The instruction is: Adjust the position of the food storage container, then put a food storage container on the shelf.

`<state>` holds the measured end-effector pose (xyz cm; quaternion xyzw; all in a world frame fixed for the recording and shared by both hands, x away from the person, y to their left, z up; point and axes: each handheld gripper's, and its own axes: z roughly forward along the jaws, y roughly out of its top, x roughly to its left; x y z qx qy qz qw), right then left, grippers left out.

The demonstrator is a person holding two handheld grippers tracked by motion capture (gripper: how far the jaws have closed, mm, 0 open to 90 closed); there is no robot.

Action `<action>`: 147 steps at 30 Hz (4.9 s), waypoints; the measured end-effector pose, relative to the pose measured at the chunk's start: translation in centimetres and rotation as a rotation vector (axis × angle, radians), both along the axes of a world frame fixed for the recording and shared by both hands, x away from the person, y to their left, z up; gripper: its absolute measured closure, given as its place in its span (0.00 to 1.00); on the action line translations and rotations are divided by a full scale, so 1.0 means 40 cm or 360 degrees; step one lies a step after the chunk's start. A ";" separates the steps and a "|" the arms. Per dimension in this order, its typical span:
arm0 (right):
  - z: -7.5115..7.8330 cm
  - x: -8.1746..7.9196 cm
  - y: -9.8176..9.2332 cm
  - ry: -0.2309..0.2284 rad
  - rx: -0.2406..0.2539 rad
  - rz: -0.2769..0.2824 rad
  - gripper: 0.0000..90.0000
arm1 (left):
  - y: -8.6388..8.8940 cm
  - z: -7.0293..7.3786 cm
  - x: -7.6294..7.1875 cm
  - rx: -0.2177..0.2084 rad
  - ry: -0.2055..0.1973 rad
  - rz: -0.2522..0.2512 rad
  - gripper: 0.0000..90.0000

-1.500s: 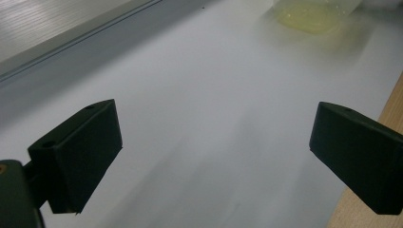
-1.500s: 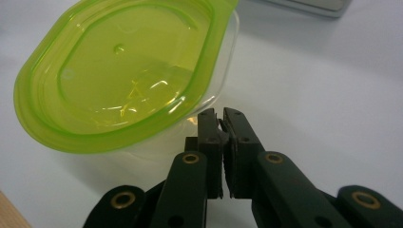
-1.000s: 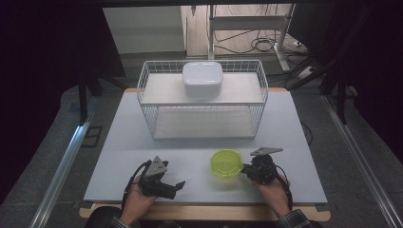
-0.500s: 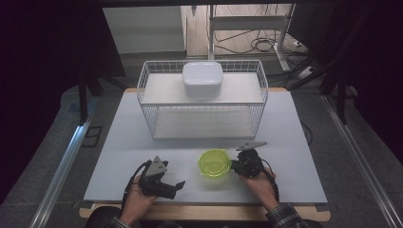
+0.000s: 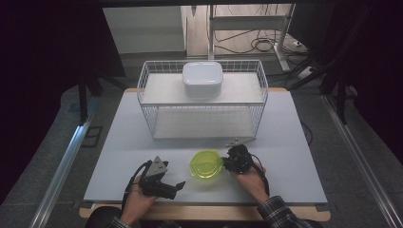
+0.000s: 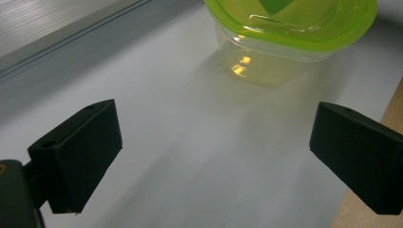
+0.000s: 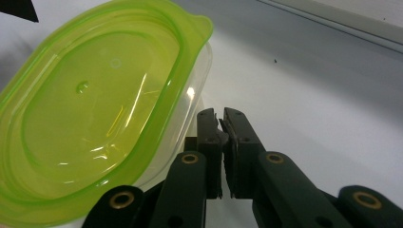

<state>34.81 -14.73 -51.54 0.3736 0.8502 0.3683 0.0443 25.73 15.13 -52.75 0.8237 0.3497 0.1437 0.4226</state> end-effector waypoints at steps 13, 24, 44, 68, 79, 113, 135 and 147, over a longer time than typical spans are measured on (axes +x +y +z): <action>0.048 -0.014 -0.072 -0.0225 -0.0144 0.0010 0.74 | 0.002 0.004 -0.002 -0.0023 0.0030 -0.0021 0.04; 0.074 -0.041 -0.135 -0.0273 -0.0107 -0.0047 0.34 | 0.017 0.012 -0.012 0.0021 0.0026 -0.0006 0.05; 0.080 -0.059 -0.136 -0.0273 0.0008 -0.0004 0.06 | 0.023 0.012 -0.020 0.0043 -0.0034 -0.0001 0.04; 0.098 -0.033 -0.085 0.0015 0.0244 0.0028 0.39 | 0.022 0.009 -0.021 0.0050 -0.0030 0.0001 0.04; 0.066 0.029 -0.068 0.0306 0.0370 -0.0002 0.61 | 0.018 0.006 -0.020 0.0071 -0.0029 -0.0011 0.04; 0.088 0.059 -0.094 0.0541 0.0668 -0.0006 0.91 | 0.015 0.006 -0.020 0.0072 -0.0041 -0.0014 0.04; 0.239 0.060 -0.113 0.0369 0.0785 -0.0024 0.91 | 0.019 0.007 -0.019 0.0030 -0.0036 -0.0006 0.04; 0.321 0.072 -0.112 0.0294 0.0826 -0.0021 0.91 | 0.019 0.007 -0.018 0.0036 -0.0036 -0.0010 0.04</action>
